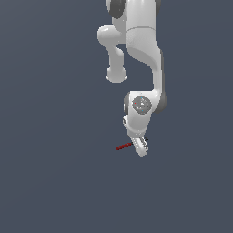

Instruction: Pick up the object and move it to a goal position.

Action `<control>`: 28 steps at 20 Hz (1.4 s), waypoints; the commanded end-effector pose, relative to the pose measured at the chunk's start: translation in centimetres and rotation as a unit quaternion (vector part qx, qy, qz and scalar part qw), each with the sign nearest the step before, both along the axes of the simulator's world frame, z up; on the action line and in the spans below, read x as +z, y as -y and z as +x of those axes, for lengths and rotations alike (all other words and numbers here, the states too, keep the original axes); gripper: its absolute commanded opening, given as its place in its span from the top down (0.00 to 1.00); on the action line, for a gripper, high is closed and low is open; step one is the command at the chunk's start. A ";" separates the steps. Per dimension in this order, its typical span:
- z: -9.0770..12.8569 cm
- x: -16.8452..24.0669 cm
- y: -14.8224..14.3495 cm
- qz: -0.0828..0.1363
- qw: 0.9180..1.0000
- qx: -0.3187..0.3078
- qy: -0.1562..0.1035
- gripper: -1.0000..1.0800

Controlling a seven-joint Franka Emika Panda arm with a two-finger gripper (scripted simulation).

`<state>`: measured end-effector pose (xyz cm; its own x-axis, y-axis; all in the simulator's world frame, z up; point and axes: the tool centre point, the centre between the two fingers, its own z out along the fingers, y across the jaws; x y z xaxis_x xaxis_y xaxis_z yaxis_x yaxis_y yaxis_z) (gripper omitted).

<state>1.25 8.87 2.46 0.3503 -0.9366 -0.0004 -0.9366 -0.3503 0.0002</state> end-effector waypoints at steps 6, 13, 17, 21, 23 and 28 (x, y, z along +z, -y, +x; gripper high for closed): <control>0.1 -1.9 0.0 0.000 1.000 -0.001 0.000 0.04; 0.1 -1.9 0.0 0.000 1.000 -0.001 0.000 1.00; 0.1 -1.5 0.3 0.000 1.000 -0.002 0.000 1.00; 0.0 -1.2 0.2 0.000 1.000 -0.002 0.000 1.00; -0.2 -0.7 0.2 0.000 1.000 -0.002 0.000 1.00; -0.8 1.2 0.0 0.000 1.000 -0.002 0.000 1.00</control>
<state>0.61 8.76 2.98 0.3457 -0.9383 -0.0001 -0.9383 -0.3457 0.0013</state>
